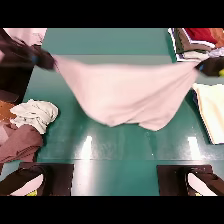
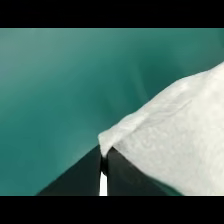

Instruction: Fold the shirts.

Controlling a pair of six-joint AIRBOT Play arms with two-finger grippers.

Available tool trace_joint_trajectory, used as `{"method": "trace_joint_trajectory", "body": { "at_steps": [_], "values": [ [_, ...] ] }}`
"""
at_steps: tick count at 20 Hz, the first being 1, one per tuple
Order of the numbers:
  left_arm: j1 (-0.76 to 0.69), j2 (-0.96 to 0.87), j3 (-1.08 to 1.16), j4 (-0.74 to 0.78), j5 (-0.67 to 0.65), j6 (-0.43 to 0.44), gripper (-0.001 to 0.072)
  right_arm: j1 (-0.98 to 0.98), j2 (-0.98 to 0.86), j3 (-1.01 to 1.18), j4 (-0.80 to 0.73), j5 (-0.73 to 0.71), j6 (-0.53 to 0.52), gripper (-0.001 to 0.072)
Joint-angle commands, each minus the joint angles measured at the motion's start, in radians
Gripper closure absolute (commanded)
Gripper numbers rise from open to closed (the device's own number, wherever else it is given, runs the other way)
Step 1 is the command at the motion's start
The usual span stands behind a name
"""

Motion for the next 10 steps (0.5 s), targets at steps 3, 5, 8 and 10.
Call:
{"method": "trace_joint_trajectory", "body": {
  "at_steps": [3,5,8,10],
  "values": [
    [0.0,0.203,0.328,0.045,-0.01,-0.025,0.0683,-0.075,0.0,0.35,0.001,0.039,-0.001,0.07],
    [0.0,0.222,0.408,0.043,-0.018,-0.055,0.0683,-0.074,0.001,0.436,0.0,0.071,-0.003,0.0701],
    [0.0,0.222,0.515,0.009,-0.022,-0.061,0.0684,-0.075,0.0,0.555,-0.002,0.127,-0.003,0.0701],
    [-0.001,0.222,0.547,-0.039,-0.005,-0.084,0.0684,-0.075,0.001,0.613,-0.003,0.148,-0.003,0.0701]
  ]
}}
